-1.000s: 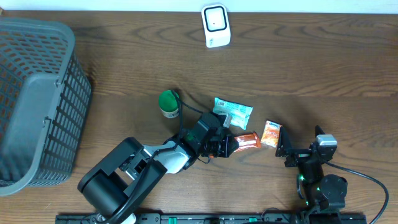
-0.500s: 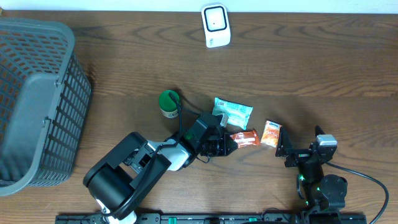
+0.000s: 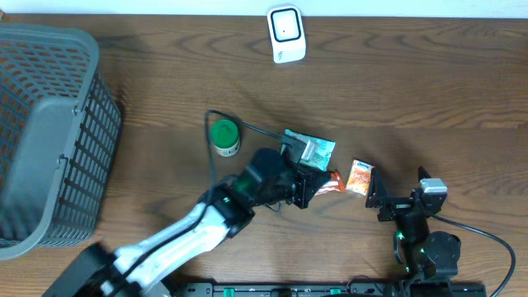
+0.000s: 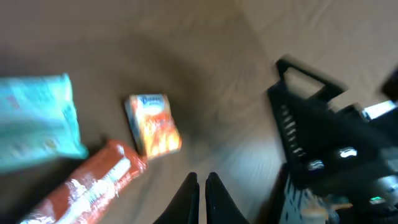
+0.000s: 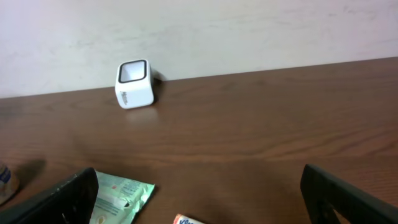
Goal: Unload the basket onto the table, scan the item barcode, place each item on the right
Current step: 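Retract the left gripper to rest beside the jar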
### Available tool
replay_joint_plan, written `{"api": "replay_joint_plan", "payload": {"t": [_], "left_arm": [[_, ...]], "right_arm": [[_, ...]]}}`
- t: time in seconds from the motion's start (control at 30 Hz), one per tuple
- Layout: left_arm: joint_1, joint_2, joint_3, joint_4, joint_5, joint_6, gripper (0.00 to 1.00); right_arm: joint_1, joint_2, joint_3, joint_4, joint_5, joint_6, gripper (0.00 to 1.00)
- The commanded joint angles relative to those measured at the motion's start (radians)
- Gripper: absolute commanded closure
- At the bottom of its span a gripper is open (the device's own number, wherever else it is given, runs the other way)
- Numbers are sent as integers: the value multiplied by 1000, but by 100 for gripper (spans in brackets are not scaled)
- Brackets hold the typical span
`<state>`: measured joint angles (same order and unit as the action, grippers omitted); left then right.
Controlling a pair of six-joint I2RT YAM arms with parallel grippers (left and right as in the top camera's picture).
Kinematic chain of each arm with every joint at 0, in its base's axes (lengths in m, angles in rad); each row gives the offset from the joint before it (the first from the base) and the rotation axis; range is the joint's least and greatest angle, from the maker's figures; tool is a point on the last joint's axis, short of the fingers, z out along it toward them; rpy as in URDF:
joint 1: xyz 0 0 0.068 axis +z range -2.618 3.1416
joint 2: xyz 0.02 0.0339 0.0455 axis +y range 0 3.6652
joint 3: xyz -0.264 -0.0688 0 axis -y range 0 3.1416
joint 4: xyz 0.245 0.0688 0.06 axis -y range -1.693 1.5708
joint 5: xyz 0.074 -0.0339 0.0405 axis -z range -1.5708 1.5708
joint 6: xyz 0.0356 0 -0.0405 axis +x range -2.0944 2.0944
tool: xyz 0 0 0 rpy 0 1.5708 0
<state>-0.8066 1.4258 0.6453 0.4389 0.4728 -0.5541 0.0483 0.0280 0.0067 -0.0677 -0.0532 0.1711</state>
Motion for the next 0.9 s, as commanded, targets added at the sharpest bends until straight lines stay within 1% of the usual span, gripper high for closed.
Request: {"api": "replay_joint_plan", "payload": {"t": [0.0,0.07,0.1,0.13,0.17,0.2,0.23,0.27,0.3,0.4,0.47,0.53,0.57,0.63,0.67,0.73,0.8,0.87], "left_arm": [[3,-156,2,-58,-153,156,93],[4,-234,2,-104,-227,192,92],[5,-275,2,-130,-264,206,90],[9,-322,2,-159,-306,219,85],[14,-366,2,-190,-340,230,73],[26,-443,2,-242,-399,247,41],[34,-480,2,-269,-429,247,20],[40,-508,2,-290,-451,247,6],[59,-567,2,-337,-500,248,2],[87,-635,2,-398,-575,248,2],[111,-678,2,-437,-622,248,2],[138,-721,2,-476,-653,256,2],[152,-739,2,-491,-660,265,2],[180,-770,2,-526,-682,274,2],[194,-781,2,-543,-697,274,2],[219,-791,2,-570,-715,274,2],[241,-792,2,-588,-735,273,2],[259,-792,2,-595,-755,273,2]], "right_arm": [[6,-2,-1,-3,-5,-15,1],[6,-2,-1,-3,-5,-15,1],[6,-2,-1,-4,-5,-15,1],[6,-2,-1,-3,-5,-15,1],[6,-2,-1,-4,-5,-15,1],[6,-2,-1,-3,-5,-15,1],[6,-2,-1,-3,-5,-15,1],[6,-2,-1,-3,-5,-15,1],[6,-2,-1,-3,-5,-15,1],[6,-2,-1,-3,-5,-15,1],[5,-2,-1,-2,53,-25,1],[5,-2,-1,55,93,61,1],[5,-2,-1,97,57,109,1],[5,-2,0,203,-64,123,1],[5,0,9,226,-111,125,1],[6,14,46,197,-134,140,1],[6,67,118,90,-136,135,1],[6,148,192,10,-141,97,1]]}}
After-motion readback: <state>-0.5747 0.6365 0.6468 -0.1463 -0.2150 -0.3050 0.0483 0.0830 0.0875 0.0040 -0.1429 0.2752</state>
